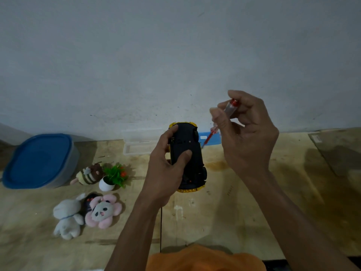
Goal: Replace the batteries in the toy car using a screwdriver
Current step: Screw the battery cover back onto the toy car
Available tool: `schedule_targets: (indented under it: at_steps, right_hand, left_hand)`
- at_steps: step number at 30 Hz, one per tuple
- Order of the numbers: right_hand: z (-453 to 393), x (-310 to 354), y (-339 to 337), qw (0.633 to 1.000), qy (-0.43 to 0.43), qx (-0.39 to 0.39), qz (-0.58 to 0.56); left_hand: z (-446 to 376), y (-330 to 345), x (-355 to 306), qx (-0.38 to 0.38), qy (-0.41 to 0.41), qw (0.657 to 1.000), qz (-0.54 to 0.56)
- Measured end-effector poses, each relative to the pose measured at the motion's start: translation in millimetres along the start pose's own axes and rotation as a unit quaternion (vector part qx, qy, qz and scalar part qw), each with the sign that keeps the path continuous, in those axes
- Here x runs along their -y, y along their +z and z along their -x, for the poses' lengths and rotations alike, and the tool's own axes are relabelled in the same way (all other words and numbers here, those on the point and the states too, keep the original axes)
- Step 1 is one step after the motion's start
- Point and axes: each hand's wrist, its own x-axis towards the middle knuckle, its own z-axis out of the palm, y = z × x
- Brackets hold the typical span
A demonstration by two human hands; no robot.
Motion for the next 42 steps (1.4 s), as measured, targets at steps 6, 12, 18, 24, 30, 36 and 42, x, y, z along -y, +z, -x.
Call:
schedule_targets:
  at_steps: [6,12,18,24,30,36,42]
  right_hand:
    - [8,-11,-4,0.993,0.110,-0.021,-0.035]
    - [24,-15,-3,0.988,0.146,-0.013,-0.045]
    - [19,4,5,0.986,0.138,-0.015,-0.089]
    - [18,18,7,0.992,0.082,0.036,-0.088]
    - [27,11,10,0.997,0.027,0.066,-0.042]
    - [26,7,7,0.994,0.008,0.105,0.015]
    - [19,5,1,0.997,0.048,0.043,-0.051]
  left_hand:
    - [-1,-8,11,-0.035,-0.099,0.990,0.093]
    - [2,-11,22,-0.046,-0.128,0.986,0.098]
    - [5,-8,19,-0.041,-0.092,0.992,0.073]
    - [4,-5,13,-0.055,-0.086,0.992,0.077]
    - [5,-2,7,-0.057,-0.085,0.992,0.076]
    - [6,-1,6,-0.043,-0.079,0.994,0.069]
    - [7,-2,6,-0.032,-0.066,0.996,0.053]
